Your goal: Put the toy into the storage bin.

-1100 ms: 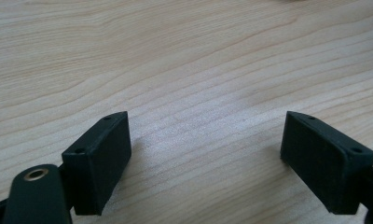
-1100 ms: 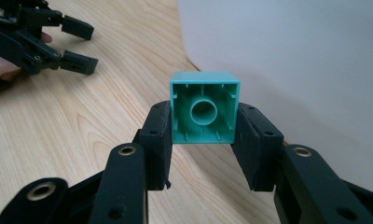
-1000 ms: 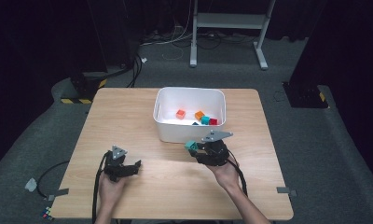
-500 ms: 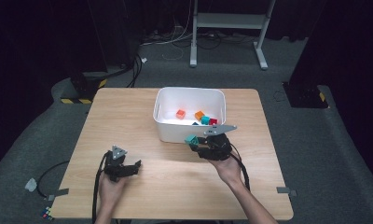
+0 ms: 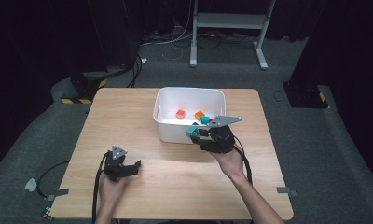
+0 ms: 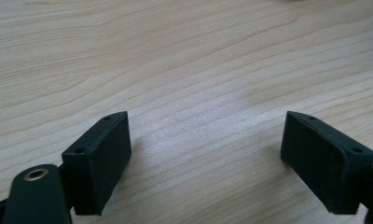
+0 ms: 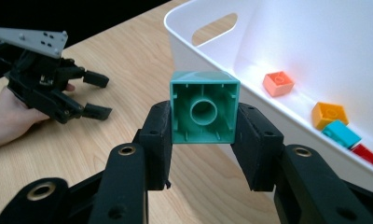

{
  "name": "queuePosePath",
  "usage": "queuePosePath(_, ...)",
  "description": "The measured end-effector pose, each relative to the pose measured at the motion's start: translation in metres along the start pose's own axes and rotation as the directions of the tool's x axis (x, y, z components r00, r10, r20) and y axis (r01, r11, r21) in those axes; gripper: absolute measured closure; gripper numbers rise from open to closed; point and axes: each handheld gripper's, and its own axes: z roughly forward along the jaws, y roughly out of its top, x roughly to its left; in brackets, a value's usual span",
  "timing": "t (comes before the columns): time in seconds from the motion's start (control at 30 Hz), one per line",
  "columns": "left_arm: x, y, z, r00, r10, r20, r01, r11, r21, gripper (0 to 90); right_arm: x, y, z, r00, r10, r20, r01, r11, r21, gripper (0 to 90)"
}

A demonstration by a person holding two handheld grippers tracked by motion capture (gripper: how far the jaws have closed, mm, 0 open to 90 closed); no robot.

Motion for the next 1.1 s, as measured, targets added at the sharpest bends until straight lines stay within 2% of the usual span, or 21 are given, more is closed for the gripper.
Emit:
queuePosePath(0.23, 0.000, 0.000, 0.000, 1.0000, 0.000, 0.000, 0.000, 1.0000, 0.000, 16.2, -0.009, 0.009, -0.001, 0.9999, 0.010, -0.003, -0.010, 1.000, -0.001, 58.7)
queuePosePath(0.53, 0.000, 0.000, 0.000, 1.0000, 0.000, 0.000, 0.000, 1.0000, 0.000, 16.2, -0.021, 0.023, -0.008, 0.9992, 0.028, 0.030, -0.027, 0.999, -0.026, 58.7)
queuePosePath(0.83, 0.000, 0.000, 0.000, 1.0000, 0.000, 0.000, 0.000, 1.0000, 0.000, 16.2, -0.030, 0.034, -0.009, 0.9982, 0.053, 0.029, -0.052, 0.998, -0.038, 58.7)
queuePosePath(1.1, 0.000, 0.000, 0.000, 1.0000, 0.000, 0.000, 0.000, 1.0000, 0.000, 16.2, -0.041, 0.045, -0.006, 0.9959, 0.066, 0.063, -0.064, 0.997, -0.031, 58.7)
